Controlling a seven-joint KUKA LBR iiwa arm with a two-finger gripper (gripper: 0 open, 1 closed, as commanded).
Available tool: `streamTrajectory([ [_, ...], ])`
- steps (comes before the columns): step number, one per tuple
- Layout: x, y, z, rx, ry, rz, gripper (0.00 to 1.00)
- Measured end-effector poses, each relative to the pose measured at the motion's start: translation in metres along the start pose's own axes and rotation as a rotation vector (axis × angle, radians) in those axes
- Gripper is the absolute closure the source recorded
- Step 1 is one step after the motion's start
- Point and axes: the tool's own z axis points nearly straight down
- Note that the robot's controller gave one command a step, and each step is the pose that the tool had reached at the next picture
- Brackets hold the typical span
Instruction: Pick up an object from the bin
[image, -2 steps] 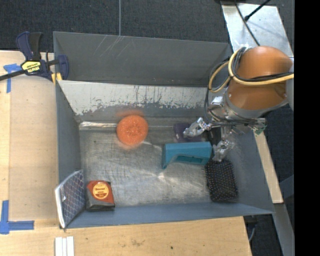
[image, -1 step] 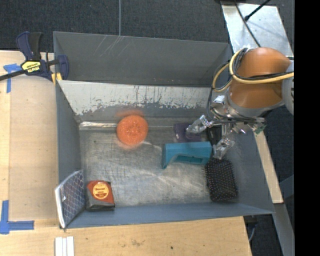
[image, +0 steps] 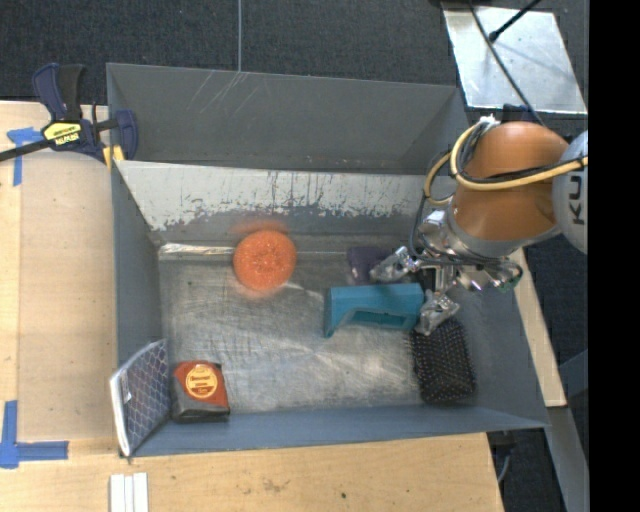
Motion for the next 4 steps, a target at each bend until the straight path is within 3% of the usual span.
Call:
streamTrajectory([
  [1,-0.002,0.006,0.009,0.009,-0.009,0.074,0.0],
  [2,-0.015,0.011,0.015,0.005,0.002,0.243,0.0],
  [3,-0.031,0.036,0.009,0.006,-0.002,0.056,0.0],
  [4,-0.045,0.066,0.016,-0.003,-0.001,0.071,1.0],
])
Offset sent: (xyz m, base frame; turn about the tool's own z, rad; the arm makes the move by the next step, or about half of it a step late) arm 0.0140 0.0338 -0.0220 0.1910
